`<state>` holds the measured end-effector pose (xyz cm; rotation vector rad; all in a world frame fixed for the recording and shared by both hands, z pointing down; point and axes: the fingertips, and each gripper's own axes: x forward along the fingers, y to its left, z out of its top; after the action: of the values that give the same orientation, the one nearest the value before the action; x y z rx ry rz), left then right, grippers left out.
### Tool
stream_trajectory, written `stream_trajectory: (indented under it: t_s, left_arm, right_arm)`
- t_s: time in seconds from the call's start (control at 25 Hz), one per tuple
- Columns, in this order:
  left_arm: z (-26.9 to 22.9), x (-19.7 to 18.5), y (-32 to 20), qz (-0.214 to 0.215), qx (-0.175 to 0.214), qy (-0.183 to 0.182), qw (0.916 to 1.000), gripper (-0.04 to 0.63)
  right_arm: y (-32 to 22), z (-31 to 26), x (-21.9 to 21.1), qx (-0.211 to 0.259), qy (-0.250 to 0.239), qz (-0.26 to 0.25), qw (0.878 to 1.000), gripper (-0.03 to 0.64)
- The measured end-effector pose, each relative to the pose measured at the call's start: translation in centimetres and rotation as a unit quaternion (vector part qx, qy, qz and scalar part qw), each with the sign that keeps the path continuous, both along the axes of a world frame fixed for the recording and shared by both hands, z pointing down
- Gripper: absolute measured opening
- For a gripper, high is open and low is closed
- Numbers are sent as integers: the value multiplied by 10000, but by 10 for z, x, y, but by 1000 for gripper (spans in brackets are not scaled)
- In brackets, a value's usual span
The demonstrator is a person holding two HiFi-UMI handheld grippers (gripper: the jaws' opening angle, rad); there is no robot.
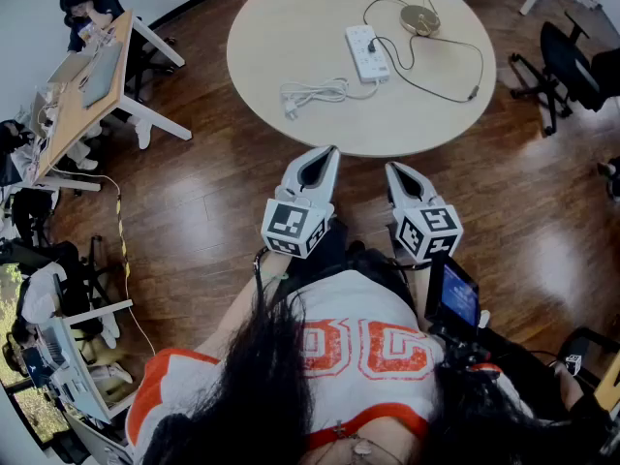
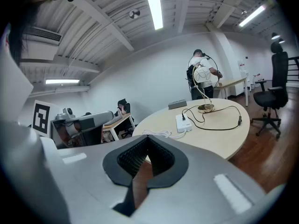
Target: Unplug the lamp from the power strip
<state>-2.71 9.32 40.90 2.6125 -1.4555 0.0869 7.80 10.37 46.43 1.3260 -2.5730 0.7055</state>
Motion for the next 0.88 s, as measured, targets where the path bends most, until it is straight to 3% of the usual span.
stream_trajectory:
  t_s: [0.2,0.4,0.88]
  left_arm:
    - [6,-8,-43,29,22,26,10000,0]
    - [26,-6,-93,235,-203,87,9995,0]
    - [75,20,-212,1367,-763,-273,9873,0]
  right_arm:
    - [-25,9,1,-53,10,109,9999,2]
    - [-65,15,4,-90,116,267,9995,2]
    - [-165,14,15,-263,211,1057,9938,2]
